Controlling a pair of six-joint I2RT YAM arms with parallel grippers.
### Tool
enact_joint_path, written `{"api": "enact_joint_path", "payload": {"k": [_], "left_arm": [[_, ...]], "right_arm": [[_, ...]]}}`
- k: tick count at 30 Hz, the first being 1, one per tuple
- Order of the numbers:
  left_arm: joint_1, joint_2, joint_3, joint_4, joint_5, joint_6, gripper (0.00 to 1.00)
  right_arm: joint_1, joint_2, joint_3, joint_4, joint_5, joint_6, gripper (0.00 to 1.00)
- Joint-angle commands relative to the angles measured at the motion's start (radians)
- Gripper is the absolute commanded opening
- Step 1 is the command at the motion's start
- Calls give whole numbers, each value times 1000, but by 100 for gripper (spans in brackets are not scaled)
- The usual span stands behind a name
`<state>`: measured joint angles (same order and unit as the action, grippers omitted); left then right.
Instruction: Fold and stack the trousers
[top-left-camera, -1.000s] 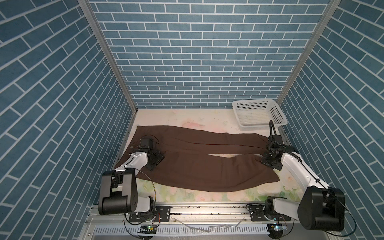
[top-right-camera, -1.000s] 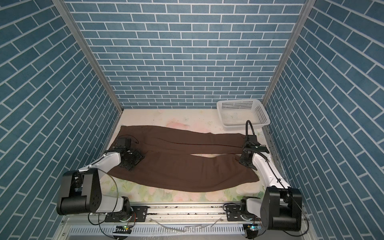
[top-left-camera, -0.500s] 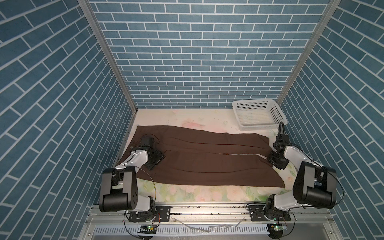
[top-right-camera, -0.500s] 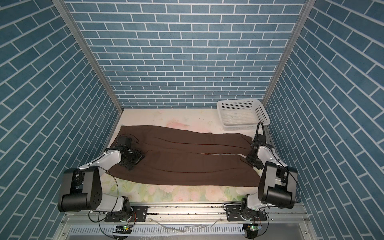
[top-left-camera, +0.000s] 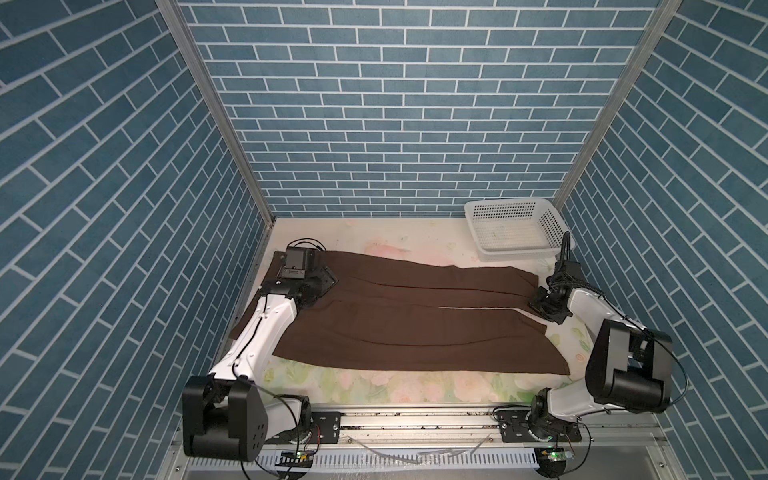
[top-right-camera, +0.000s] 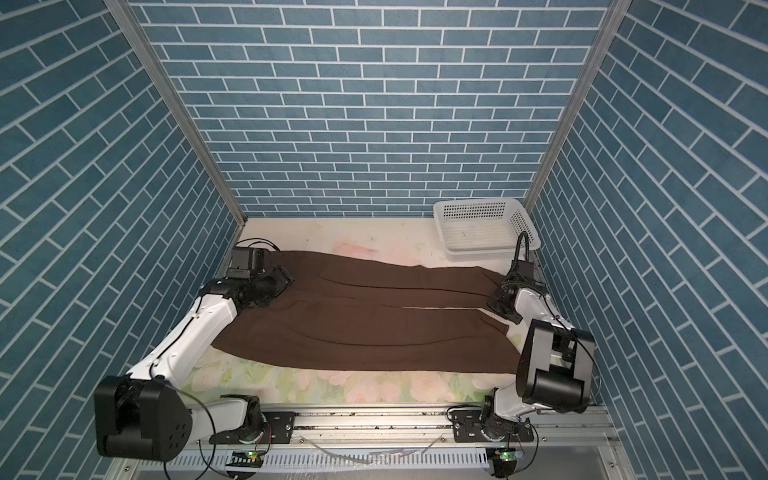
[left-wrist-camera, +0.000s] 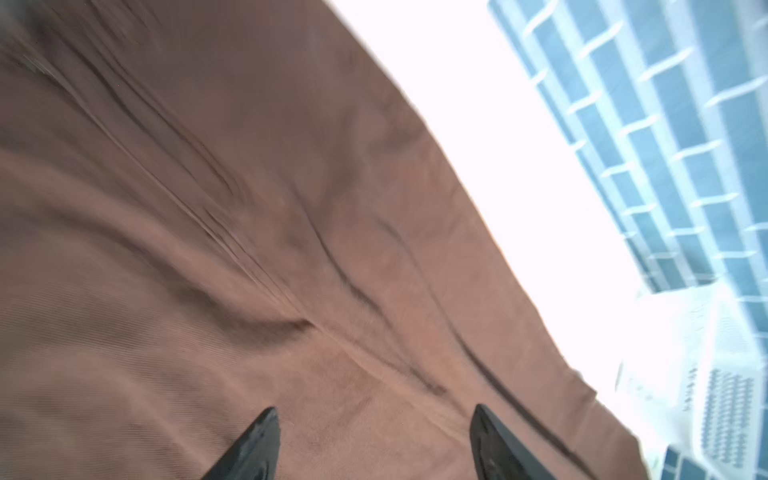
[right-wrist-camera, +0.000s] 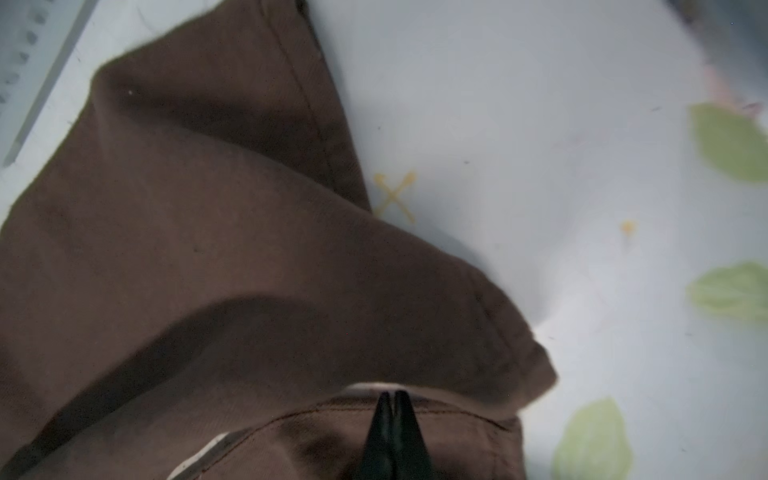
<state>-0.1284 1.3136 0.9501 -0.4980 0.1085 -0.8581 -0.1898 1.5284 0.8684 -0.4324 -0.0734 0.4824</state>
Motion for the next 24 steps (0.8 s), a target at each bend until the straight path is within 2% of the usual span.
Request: {"api": "enact_joint_path", "payload": {"k": [1, 7, 13, 16, 19, 23, 24], "left_arm": [[-65, 93, -3, 37, 32, -25, 73], [-167, 277, 77, 83, 58, -23, 72], [-219, 448, 174, 109, 88, -16, 73], [-227, 507, 200, 122, 119, -18, 73], [-231, 537, 216, 121, 123, -12, 74], [-232, 568, 238, 104, 125, 7, 74], [-232, 574, 238, 102, 124, 10, 74]], "right_arm": [[4, 51, 63, 61, -83, -27, 0], [4, 107, 79, 90, -88, -39, 0], [4, 167, 105, 70, -62, -15, 0], [5, 184, 103, 54, -68, -1, 21], [4, 177, 90, 45, -45, 16, 36], [3, 186, 109, -3, -7, 27, 43], [2, 191, 124, -33, 35, 34, 43]]}}
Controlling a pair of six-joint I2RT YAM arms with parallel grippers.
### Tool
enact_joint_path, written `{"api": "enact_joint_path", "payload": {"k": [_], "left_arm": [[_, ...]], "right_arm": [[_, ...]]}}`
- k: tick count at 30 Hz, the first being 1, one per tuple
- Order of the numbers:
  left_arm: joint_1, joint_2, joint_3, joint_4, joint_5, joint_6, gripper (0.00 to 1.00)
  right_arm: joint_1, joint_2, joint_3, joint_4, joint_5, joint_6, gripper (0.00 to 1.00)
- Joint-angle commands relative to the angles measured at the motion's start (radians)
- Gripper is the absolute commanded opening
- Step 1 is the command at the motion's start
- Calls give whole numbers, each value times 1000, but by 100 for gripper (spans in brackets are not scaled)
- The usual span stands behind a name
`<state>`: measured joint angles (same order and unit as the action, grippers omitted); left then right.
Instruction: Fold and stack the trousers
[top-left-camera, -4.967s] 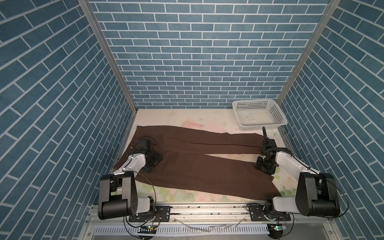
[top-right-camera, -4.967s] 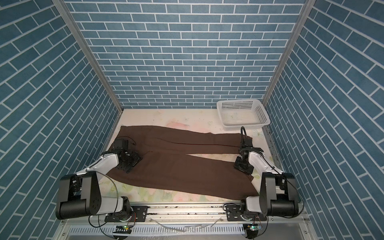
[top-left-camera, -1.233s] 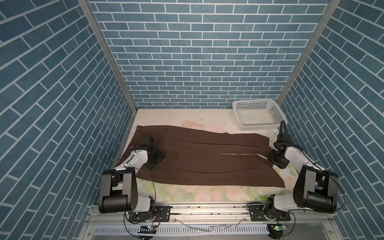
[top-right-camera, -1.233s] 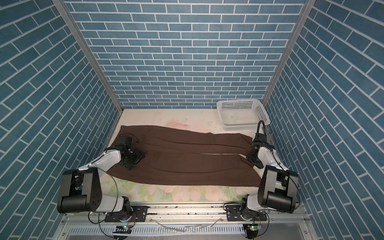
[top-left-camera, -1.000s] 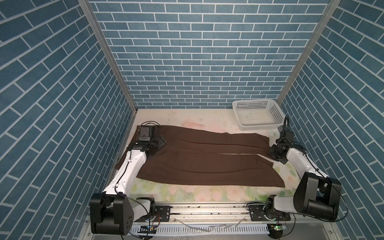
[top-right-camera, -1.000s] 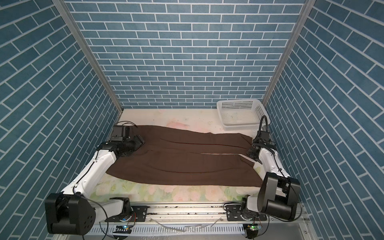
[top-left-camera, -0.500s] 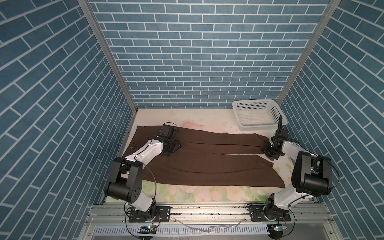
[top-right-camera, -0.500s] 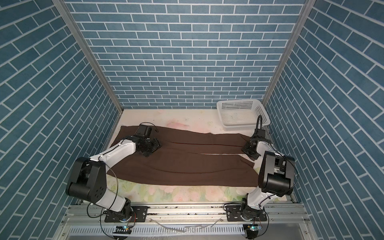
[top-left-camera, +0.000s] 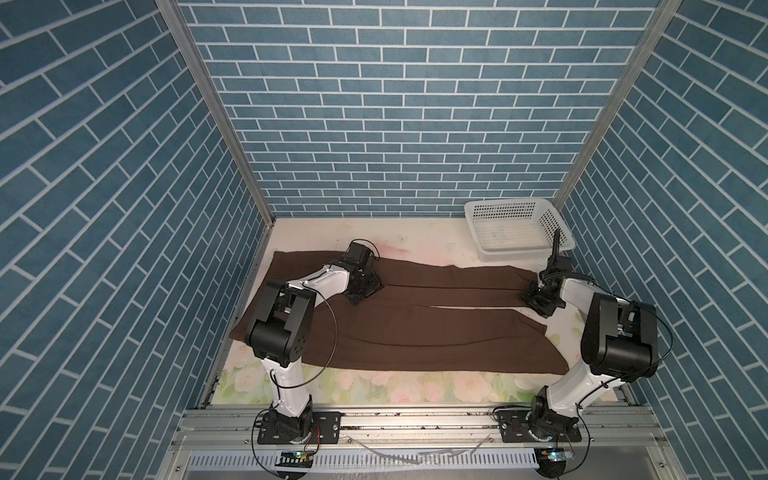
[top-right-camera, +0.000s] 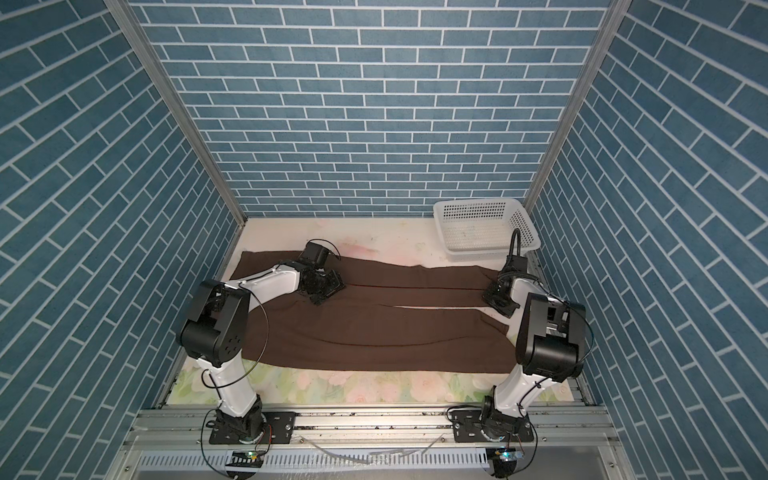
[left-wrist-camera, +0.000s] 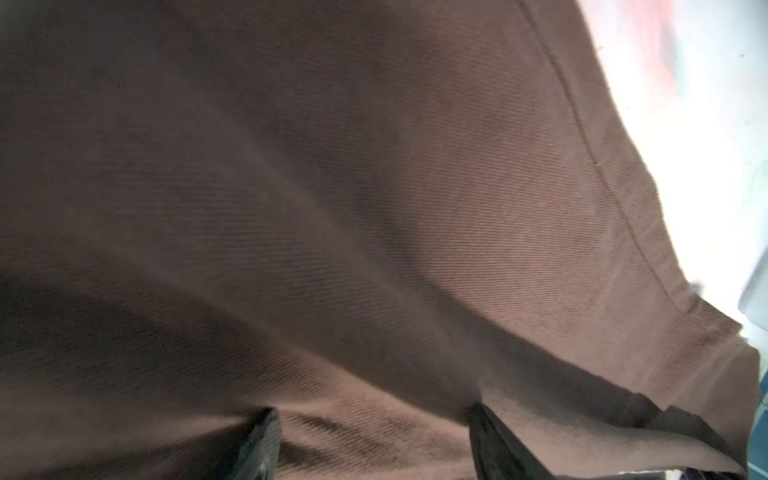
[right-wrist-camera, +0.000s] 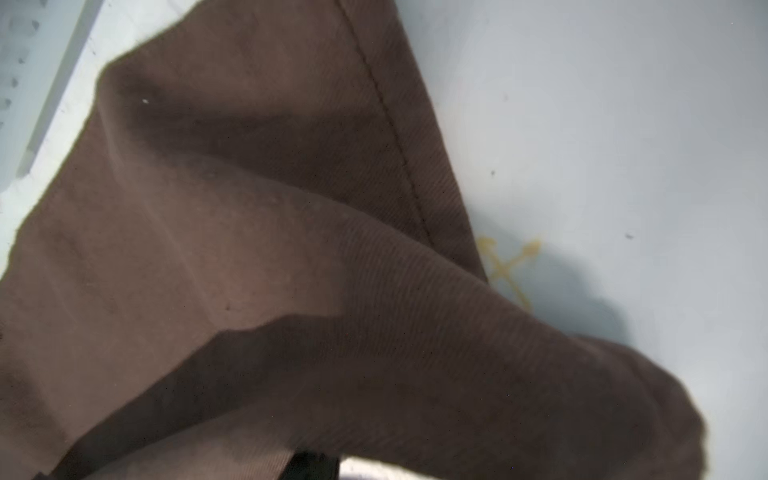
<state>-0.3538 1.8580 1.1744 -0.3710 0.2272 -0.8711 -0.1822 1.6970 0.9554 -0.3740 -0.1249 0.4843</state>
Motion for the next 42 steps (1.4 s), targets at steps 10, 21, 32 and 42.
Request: {"api": "enact_joint_path", "payload": {"k": [10, 21, 32, 42], "left_arm": [[-3, 53, -70, 13, 35, -8, 72], [-3, -59, -210, -9, 40, -7, 72], [-4, -172, -351, -75, 24, 4, 71], [-2, -172, -358, -86, 47, -11, 69]], "right_arm": [[-88, 40, 60, -189, 115, 91, 0], [-110, -186, -60, -255, 205, 85, 0], [-86, -407, -47, -224, 166, 129, 0], [344, -255, -50, -56, 185, 69, 1]]}}
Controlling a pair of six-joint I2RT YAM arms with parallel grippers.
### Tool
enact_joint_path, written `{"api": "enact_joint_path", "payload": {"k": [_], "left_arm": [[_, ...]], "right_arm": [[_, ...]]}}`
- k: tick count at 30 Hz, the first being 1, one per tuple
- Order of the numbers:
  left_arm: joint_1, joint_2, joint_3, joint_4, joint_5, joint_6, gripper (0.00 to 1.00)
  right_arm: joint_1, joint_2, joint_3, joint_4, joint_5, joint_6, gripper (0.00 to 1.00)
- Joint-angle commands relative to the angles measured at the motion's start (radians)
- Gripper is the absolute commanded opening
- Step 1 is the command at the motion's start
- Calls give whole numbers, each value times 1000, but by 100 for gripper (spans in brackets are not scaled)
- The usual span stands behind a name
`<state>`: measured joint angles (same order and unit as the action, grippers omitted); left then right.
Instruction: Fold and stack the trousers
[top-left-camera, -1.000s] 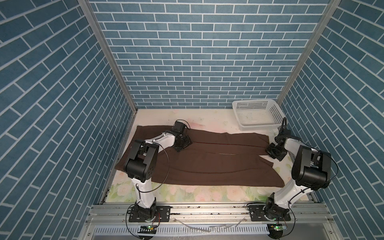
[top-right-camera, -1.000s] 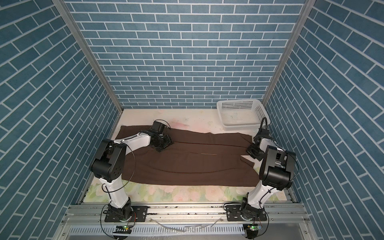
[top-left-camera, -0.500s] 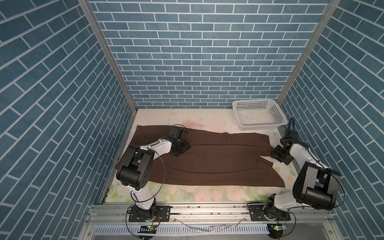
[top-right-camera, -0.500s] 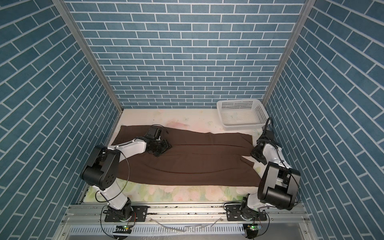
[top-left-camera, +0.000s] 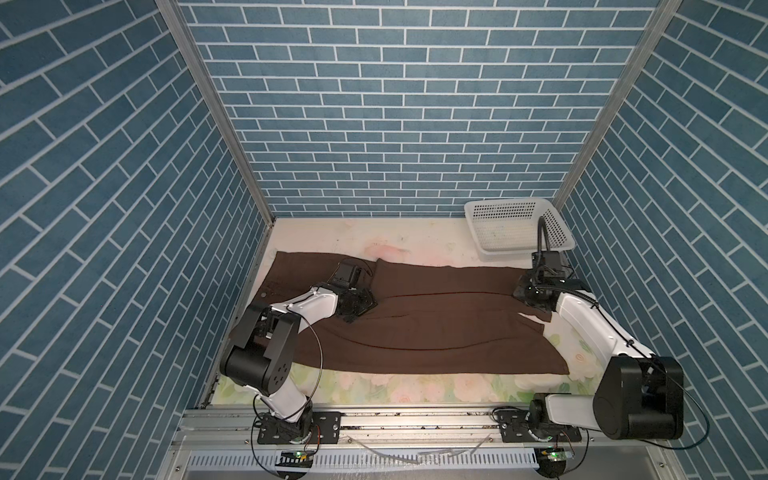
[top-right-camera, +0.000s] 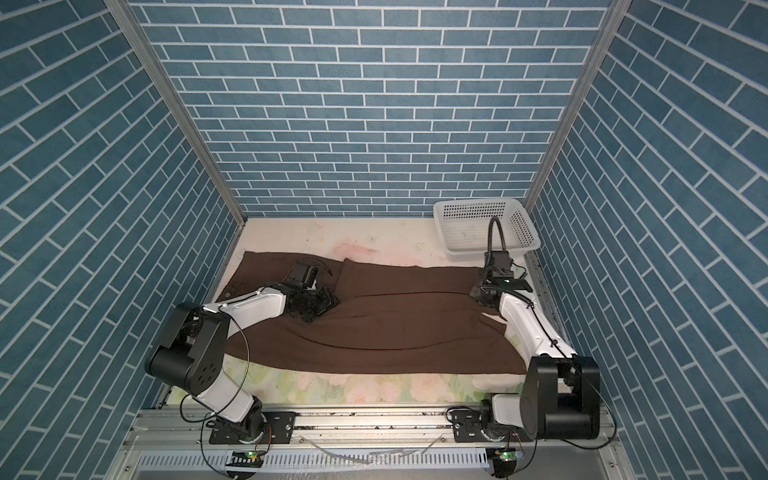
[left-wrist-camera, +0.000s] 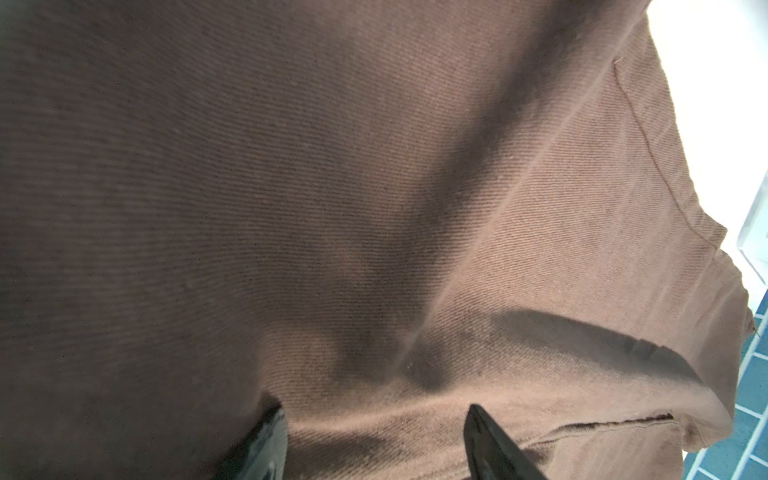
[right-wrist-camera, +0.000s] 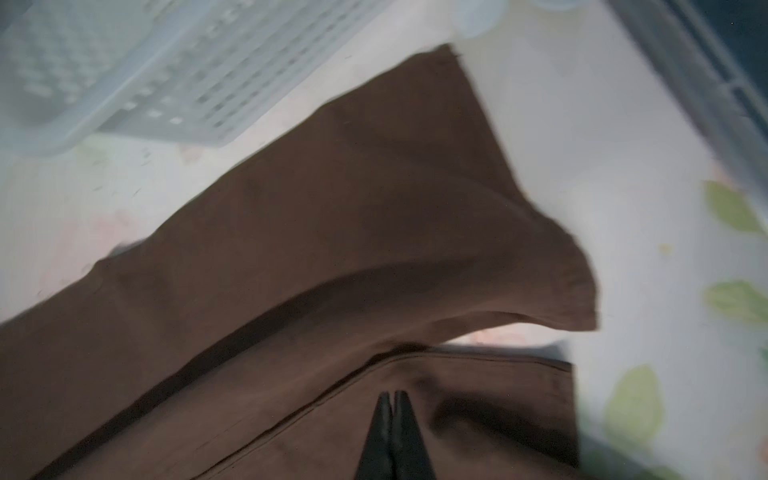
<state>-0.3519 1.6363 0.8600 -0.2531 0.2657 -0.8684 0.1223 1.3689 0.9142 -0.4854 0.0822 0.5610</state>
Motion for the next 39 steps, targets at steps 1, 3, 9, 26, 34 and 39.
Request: {"api": "enact_joint_path", "payload": {"k": [1, 3, 9, 26, 34, 39], "left_arm": [[-5, 50, -27, -219, 17, -9, 69], [-4, 40, 28, -287, 10, 9, 69], [-11, 39, 243, -454, -16, 52, 71], [-252, 420, 774, -426, -41, 9, 69], [-254, 599, 939, -438, -11, 53, 69], [-255, 643, 931, -400, -14, 60, 69]], "right_arm": [[56, 109, 5, 66, -37, -16, 0], [93, 176, 34, 110, -77, -41, 0], [188, 326, 93, 196, -112, -84, 0], [269, 342, -107, 260, -62, 19, 0], [268, 114, -321, 228, -77, 92, 0], [268, -5, -394, 147, -68, 91, 0]]}}
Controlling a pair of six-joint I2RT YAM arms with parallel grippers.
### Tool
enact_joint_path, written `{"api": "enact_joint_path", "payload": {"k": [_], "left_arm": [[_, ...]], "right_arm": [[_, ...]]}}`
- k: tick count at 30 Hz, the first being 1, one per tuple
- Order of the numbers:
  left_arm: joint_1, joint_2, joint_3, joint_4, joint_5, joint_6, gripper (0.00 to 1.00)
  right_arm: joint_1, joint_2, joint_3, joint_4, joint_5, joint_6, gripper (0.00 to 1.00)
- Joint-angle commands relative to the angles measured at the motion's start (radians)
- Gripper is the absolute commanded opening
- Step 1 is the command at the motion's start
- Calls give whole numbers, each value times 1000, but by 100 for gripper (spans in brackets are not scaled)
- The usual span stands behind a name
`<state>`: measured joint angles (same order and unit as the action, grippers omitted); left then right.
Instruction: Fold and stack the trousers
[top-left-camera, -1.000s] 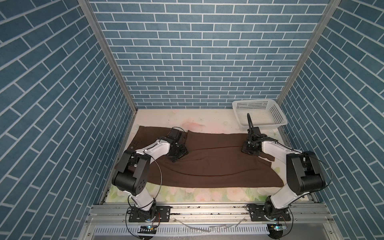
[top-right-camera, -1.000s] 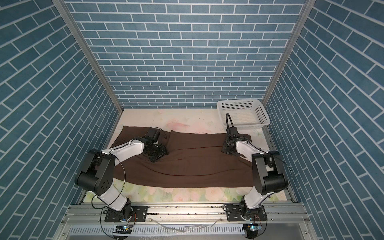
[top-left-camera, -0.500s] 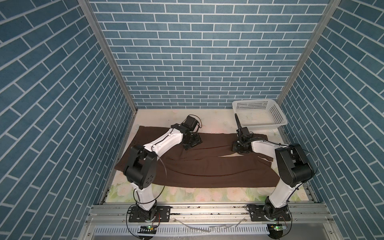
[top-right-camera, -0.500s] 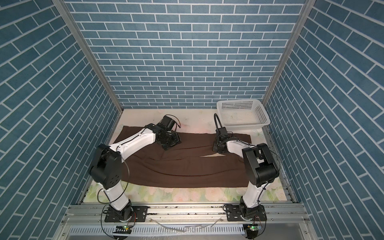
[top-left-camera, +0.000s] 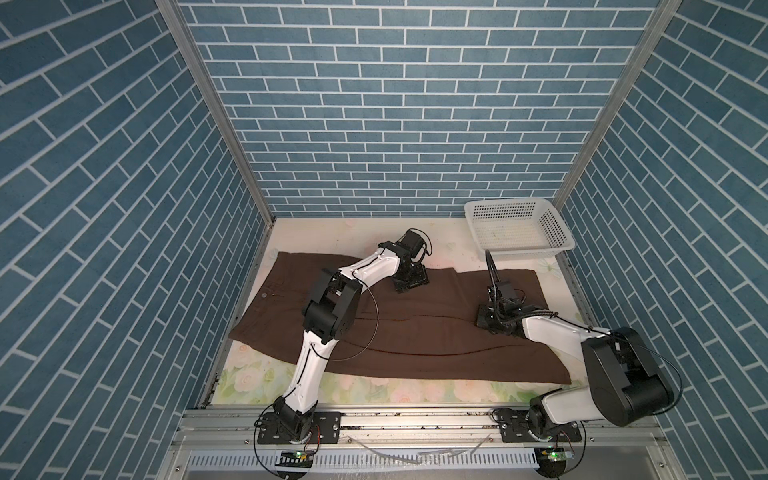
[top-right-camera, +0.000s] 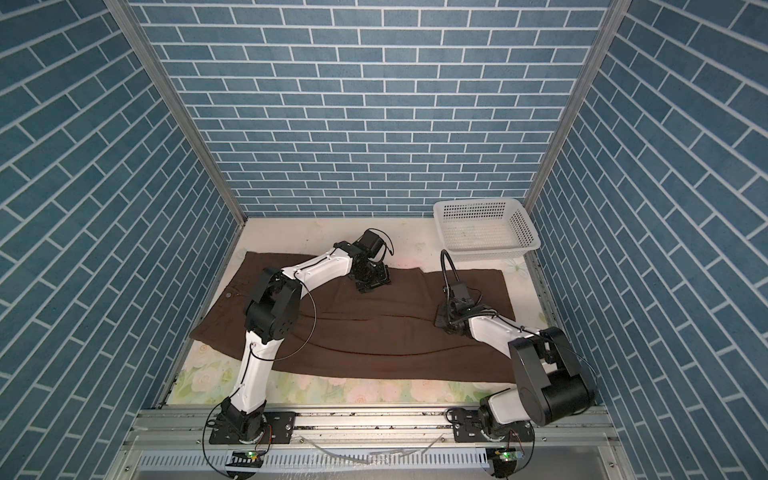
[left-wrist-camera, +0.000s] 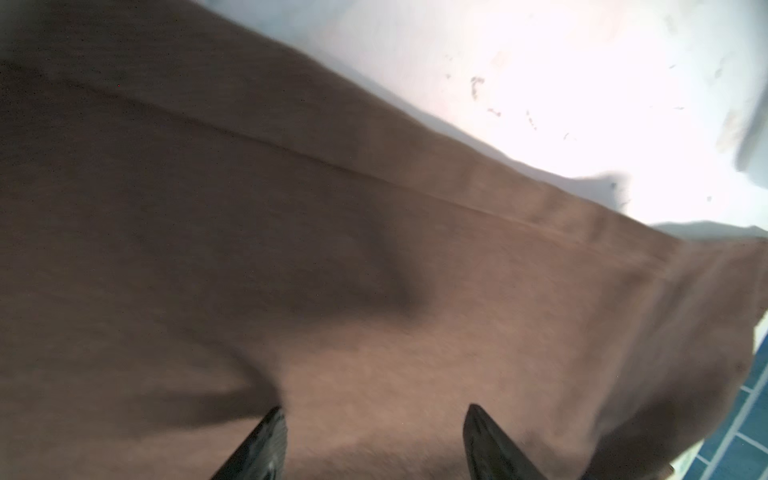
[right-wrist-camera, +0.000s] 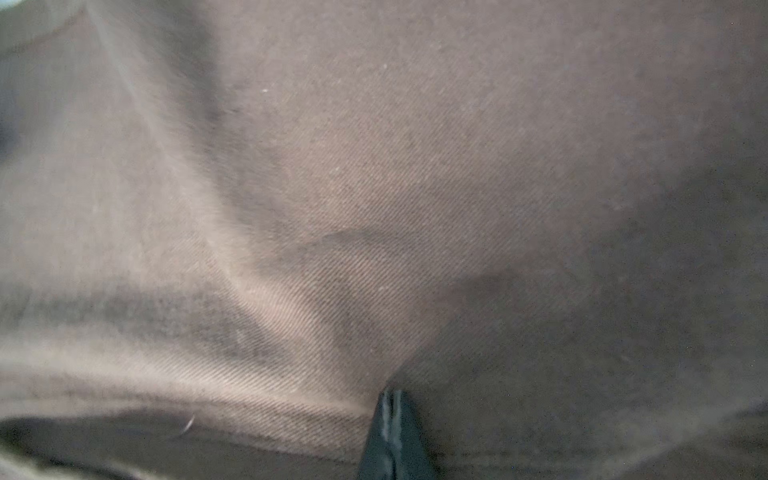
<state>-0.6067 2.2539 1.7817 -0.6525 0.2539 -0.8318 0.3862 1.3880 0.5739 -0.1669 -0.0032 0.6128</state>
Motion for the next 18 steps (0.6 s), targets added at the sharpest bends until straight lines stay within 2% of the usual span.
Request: {"api": "enact_joint_path", "payload": {"k": [1, 5, 10, 16, 18], "left_arm": [[1, 33, 11, 9, -3, 28, 69], [5, 57, 31, 34, -7, 42, 69], [34, 9, 58, 69, 24, 56, 69], [119, -205, -19, 84, 32, 109, 70], [158, -293, -75, 54, -10, 159, 68]], "right_arm": [[3, -45, -63, -182, 24, 39, 0], [-7, -94, -41, -233, 42, 26, 0], [-72, -130, 82, -333, 11, -16, 0], [-309, -142, 180, -403, -78, -37, 0], [-375, -109, 211, -420, -121, -42, 0]]}}
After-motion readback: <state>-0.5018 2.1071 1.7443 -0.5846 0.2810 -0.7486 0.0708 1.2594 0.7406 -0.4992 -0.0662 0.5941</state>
